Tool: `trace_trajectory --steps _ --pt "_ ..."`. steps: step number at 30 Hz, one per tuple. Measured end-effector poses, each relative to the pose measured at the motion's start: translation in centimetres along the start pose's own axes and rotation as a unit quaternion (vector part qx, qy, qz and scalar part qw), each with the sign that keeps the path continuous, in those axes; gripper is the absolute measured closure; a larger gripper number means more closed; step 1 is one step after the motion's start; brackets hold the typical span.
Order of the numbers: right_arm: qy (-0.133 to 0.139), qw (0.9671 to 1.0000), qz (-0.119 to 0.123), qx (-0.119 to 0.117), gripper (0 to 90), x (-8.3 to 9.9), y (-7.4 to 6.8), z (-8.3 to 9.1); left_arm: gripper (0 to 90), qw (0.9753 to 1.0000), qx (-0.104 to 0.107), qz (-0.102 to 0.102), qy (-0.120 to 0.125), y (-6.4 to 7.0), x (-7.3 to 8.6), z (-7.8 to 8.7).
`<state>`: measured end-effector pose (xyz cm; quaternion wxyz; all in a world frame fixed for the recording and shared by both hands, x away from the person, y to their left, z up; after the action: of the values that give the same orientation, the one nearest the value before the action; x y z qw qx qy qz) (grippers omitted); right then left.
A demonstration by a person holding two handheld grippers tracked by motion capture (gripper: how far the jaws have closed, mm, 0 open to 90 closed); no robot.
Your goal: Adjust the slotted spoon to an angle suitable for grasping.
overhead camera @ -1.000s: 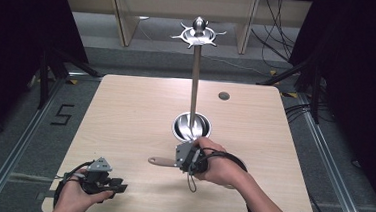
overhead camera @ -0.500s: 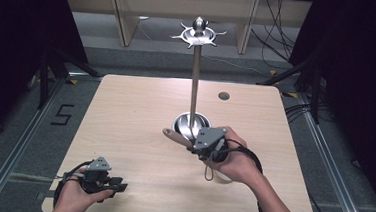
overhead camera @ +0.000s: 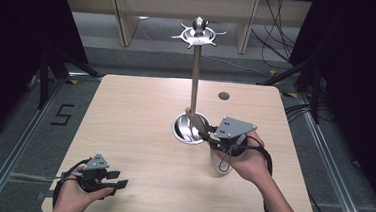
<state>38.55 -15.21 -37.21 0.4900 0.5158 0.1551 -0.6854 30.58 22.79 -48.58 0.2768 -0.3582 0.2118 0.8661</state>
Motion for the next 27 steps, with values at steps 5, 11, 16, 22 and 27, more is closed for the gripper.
trace_trajectory --steps 5,11,16,22,27 --pt "0.018 0.9995 -0.019 0.018 74.4 0.2 0.4 0.6 46.1 0.9999 -0.015 0.002 0.007 -0.2 0.0 0.1" --pt "0.037 0.9979 -0.036 0.038 74.4 0.3 1.0 1.1 45.6 0.9998 -0.011 -0.004 0.018 -0.1 -0.1 0.1" --pt "0.051 0.9968 -0.041 0.046 74.5 0.0 1.4 1.5 45.6 0.9998 -0.010 -0.005 0.017 -0.1 -0.1 0.1" --pt "0.067 0.9941 -0.061 0.059 74.5 -0.1 1.8 2.0 45.6 0.9998 -0.011 -0.010 0.015 -0.3 -0.1 0.2" --pt "0.076 0.9901 -0.093 0.073 74.5 -0.2 2.0 2.4 45.7 0.9998 -0.012 -0.011 0.015 -0.3 -0.1 0.2"
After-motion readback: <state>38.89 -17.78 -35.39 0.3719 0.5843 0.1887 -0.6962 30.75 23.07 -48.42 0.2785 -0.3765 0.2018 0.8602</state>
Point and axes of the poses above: each handheld gripper's, and its own axes: z roughly backward along the jaws, x roughly out of its underside, y roughly to its right, the point moved 1 cm from there along -z, roughly forward along the jaws, and after that the axes turned 3 degrees about y, right-handed, at the moved point
